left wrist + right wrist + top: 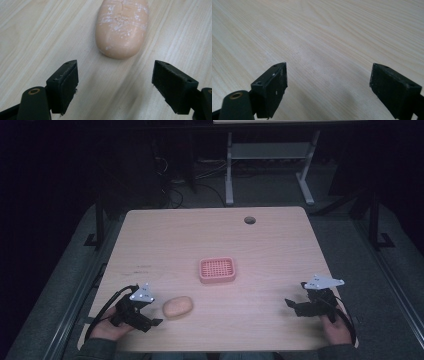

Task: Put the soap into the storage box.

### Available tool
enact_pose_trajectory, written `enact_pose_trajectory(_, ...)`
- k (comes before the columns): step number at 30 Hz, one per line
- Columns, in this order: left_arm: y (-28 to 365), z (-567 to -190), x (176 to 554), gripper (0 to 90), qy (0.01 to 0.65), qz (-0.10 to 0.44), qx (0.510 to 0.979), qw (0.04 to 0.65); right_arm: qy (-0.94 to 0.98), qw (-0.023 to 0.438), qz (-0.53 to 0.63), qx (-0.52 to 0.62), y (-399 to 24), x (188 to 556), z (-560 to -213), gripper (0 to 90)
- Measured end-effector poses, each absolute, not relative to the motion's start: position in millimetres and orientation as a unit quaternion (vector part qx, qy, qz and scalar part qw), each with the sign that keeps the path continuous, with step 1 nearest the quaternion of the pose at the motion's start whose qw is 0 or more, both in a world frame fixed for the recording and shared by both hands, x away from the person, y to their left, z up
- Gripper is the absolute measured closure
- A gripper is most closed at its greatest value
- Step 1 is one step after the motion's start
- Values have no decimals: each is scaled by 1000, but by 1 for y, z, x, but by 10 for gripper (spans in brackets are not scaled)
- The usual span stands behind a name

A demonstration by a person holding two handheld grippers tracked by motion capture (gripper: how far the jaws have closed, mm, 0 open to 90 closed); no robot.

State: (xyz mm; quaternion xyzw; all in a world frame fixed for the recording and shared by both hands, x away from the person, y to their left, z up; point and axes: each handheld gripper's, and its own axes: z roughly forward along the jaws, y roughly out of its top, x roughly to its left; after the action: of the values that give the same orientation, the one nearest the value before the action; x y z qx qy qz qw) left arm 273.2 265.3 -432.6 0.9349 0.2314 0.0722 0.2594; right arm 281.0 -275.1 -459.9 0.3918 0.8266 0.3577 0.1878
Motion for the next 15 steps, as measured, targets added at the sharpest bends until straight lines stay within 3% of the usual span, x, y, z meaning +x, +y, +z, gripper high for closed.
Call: enact_pose_trajectory(15, 257, -429, 277, 215, 219, 79, 938, 257, 829, 186, 356, 390, -274, 281, -460, 141)
